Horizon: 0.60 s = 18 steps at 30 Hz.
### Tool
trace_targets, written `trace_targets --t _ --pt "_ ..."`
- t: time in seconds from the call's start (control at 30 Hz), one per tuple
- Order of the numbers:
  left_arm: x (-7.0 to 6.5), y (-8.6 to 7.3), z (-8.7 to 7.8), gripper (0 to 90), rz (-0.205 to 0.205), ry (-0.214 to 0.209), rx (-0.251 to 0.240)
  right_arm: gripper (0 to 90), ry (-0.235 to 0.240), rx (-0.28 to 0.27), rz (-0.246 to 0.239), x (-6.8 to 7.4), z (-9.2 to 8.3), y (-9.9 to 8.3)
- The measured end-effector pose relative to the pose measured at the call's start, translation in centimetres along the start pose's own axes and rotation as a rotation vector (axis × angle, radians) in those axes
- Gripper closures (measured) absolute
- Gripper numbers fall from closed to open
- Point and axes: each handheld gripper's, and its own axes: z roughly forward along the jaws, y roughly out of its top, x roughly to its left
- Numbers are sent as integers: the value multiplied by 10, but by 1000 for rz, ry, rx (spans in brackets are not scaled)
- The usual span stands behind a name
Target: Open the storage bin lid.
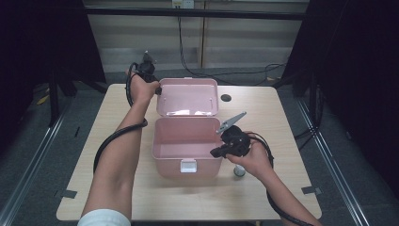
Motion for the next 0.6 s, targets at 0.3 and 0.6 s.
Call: trace_targets --t 0.3,0.6 --pt "4 -3 13 830 -14 4 24 900 -2 3 0 0 0 0" --pt "6 -8 23 822 -29 6 38 900 -5 2 0 1 0 0"
